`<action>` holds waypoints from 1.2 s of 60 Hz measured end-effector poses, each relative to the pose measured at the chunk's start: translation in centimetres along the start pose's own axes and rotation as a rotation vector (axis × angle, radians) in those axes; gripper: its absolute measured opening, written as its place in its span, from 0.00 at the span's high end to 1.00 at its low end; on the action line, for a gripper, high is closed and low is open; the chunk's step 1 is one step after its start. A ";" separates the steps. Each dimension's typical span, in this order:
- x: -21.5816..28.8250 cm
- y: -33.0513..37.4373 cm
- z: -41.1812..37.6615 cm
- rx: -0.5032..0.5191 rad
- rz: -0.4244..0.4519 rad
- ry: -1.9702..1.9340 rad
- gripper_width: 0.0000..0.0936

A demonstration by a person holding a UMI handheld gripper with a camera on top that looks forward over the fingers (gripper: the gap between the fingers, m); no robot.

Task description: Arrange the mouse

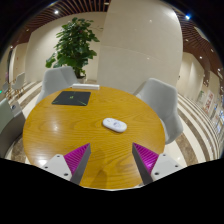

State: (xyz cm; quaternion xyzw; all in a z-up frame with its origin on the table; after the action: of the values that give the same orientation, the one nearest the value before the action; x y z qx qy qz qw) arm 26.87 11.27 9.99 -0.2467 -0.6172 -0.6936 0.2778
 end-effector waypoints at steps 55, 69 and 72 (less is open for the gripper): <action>8.8 -21.0 5.0 0.092 -0.042 -0.008 0.07; 9.0 -21.3 4.6 0.127 -0.066 -0.041 0.24; 9.2 -21.4 3.9 0.134 -0.064 -0.029 0.41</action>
State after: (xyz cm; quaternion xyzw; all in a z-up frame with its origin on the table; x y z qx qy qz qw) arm 5.47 16.25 1.33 -0.2180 -0.6737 -0.6555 0.2624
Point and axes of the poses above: the point between the fingertips, and its own axes, seen from behind it with the camera up: z to the right, x up, y backward, against the way the camera looks, the point moved 5 cm from there along y, backward, against the way the camera looks, and after that the axes turned 10 degrees about -z, right-handed, at the moved point
